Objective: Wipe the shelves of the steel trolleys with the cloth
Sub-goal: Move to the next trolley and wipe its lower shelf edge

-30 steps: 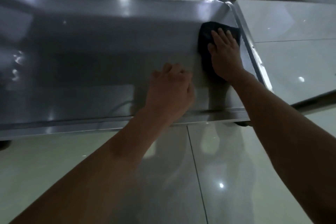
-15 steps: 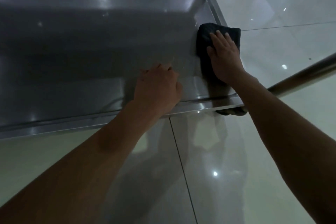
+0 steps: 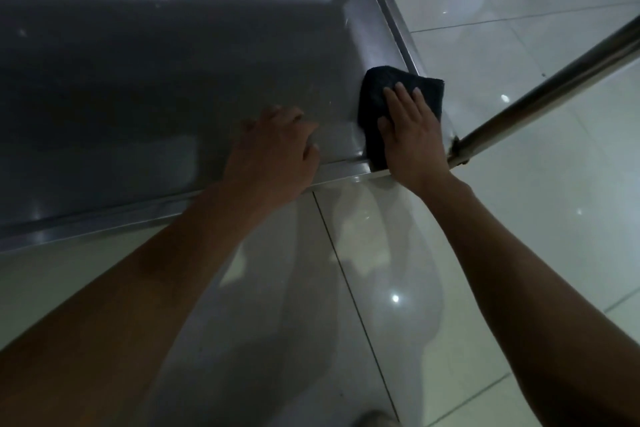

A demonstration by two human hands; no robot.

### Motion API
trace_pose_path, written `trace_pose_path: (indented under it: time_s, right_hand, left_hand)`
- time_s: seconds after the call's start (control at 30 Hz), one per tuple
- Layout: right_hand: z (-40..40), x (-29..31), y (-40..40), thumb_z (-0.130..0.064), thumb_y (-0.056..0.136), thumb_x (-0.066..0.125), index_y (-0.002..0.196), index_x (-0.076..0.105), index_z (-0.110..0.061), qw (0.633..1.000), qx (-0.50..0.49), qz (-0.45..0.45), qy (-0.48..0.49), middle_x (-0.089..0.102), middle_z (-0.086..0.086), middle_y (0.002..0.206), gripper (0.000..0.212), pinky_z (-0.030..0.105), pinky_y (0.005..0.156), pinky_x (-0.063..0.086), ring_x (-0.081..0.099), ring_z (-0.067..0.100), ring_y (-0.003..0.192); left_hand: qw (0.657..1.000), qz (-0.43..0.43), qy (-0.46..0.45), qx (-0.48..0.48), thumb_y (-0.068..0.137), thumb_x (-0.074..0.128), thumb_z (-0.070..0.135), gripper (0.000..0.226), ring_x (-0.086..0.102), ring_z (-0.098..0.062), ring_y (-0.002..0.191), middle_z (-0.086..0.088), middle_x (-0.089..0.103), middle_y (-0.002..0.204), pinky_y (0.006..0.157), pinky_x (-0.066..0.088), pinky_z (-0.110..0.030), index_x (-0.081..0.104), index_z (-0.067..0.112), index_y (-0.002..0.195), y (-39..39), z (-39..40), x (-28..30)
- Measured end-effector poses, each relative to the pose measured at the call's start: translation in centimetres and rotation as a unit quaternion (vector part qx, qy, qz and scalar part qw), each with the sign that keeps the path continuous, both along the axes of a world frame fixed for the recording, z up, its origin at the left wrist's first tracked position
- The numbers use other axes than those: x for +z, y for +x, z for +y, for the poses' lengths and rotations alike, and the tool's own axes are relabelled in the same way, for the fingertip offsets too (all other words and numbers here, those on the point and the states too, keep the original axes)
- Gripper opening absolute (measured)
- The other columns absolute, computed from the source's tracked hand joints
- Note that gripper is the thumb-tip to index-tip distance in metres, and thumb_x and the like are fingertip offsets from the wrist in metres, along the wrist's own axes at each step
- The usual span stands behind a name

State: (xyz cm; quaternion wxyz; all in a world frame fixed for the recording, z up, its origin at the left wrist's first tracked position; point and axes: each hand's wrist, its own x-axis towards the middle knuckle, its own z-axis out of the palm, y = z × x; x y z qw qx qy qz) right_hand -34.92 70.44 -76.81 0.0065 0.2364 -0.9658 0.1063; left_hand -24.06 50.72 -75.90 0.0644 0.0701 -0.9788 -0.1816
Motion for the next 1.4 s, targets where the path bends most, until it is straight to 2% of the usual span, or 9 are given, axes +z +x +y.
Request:
trace_pose_path:
  time_s: [0.33, 0.7, 0.93, 1.03, 1.4]
  right_hand:
    - [-6.4, 0.4, 6.8, -0.035, 0.109, 0.025, 0.158, 0.021, -0.017, 0.999, 0.007, -0.026, 0.018, 0.015, 0.007, 0.166, 0.053, 0.045, 0.124, 0.007, 0.006, 0.03, 0.154]
    - [-22.0, -1.0, 16.1, -0.037, 0.108, 0.026, 0.158, 0.021, -0.021, 0.994, 0.103, -0.03, 0.028, 0.017, 0.0, 0.166, 0.053, 0.042, 0.123, 0.013, 0.006, 0.024, 0.154]
    - [-32.2, -1.6, 22.5, -0.036, 0.108, 0.025, 0.158, 0.02, -0.018, 0.981, 0.193, -0.024, 0.029, 0.017, 0.003, 0.166, 0.054, 0.042, 0.123, 0.008, 0.006, 0.027, 0.154]
    - [-35.7, -1.7, 24.6, -0.036, 0.108, 0.026, 0.158, 0.02, -0.017, 0.976, 0.216, -0.016, 0.032, 0.017, 0.005, 0.166, 0.054, 0.043, 0.122, 0.007, 0.006, 0.029, 0.154]
    - [-43.9, -1.9, 30.0, -0.038, 0.107, 0.023, 0.158, 0.016, -0.017, 0.956, 0.292, -0.02, 0.034, 0.014, 0.007, 0.166, 0.055, 0.045, 0.124, 0.005, 0.002, 0.03, 0.154]
  left_hand:
    - [0.999, 0.018, 0.027, 0.011, 0.09, 0.059, 0.03, 0.032, 0.054, -0.028, 0.121, -0.001, 0.061, 0.129, 0.097, 0.049, -0.048, 0.066, 0.02, 0.119, 7.8, -5.9, 0.5]
    - [0.994, 0.006, -0.013, 0.112, 0.091, 0.059, 0.03, 0.039, 0.052, -0.028, 0.126, -0.002, 0.057, 0.136, 0.102, 0.044, -0.047, 0.063, 0.023, 0.129, 20.5, -18.6, 0.5]
    - [0.983, -0.016, -0.037, 0.179, 0.091, 0.057, 0.026, 0.036, 0.053, -0.03, 0.12, -0.003, 0.059, 0.131, 0.097, 0.041, -0.045, 0.064, 0.022, 0.126, 28.5, -26.3, -0.2]
    - [0.978, -0.011, -0.037, 0.205, 0.091, 0.057, 0.025, 0.034, 0.054, -0.031, 0.116, -0.003, 0.062, 0.126, 0.097, 0.044, -0.048, 0.065, 0.021, 0.123, 31.0, -28.6, -0.4]
    - [0.966, -0.045, -0.066, 0.246, 0.093, 0.052, 0.027, 0.026, 0.054, -0.028, 0.116, -0.002, 0.062, 0.123, 0.094, 0.043, -0.046, 0.067, 0.018, 0.113, 35.9, -31.9, -0.5]
